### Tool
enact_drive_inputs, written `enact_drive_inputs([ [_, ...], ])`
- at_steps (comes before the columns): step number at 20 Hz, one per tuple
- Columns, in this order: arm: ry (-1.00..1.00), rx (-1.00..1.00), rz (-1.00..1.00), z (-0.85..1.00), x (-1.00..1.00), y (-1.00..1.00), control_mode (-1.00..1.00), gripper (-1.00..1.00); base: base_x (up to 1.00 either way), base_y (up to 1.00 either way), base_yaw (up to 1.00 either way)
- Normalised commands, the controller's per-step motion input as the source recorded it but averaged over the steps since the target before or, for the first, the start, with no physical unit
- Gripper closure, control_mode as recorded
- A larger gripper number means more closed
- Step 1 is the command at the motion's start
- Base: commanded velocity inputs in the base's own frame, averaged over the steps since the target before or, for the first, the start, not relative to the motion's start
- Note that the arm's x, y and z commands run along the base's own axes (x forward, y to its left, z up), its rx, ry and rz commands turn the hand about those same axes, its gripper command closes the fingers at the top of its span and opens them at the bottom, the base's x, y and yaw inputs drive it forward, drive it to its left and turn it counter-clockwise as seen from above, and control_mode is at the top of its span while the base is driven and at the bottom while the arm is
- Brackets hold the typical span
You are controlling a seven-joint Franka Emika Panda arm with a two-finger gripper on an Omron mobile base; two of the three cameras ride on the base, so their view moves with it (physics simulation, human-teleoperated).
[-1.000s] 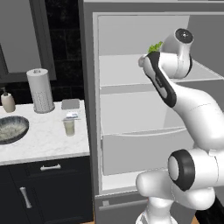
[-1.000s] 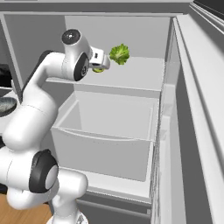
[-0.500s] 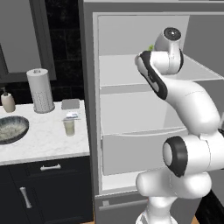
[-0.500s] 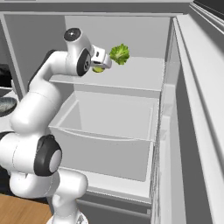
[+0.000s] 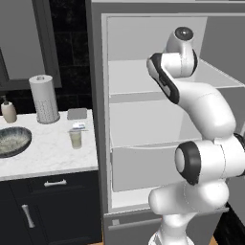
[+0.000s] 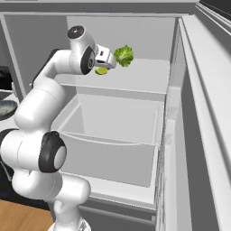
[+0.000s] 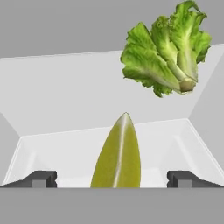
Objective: Grab a lemon wedge from the fridge and one ice cube from the ice bowl, and put them in the glass of lemonade.
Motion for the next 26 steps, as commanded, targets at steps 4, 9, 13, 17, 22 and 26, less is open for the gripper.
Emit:
enact_drive_inputs([
  [4,0.04,0.0,-0.03,0.0,0.0,-0.06,-1.0,-1.0,0.0,0.0,0.0],
  [9,0.01,0.0,-0.01,-0.02,0.0,0.0,-1.0,-1.0,0.0,0.0,0.0],
  [13,0.02,0.0,0.0,-0.2,0.17,0.0,-1.0,-1.0,0.0,0.0,0.0],
  [17,0.05,0.0,0.0,-0.25,0.22,0.0,-1.0,-1.0,0.0,0.0,0.0],
  [22,0.05,0.0,0.0,-0.22,0.19,0.0,-1.0,-1.0,0.0,0.0,0.0],
  [26,0.1,0.0,0.0,-0.03,0.04,0.0,-1.0,-1.0,0.0,0.0,0.0],
])
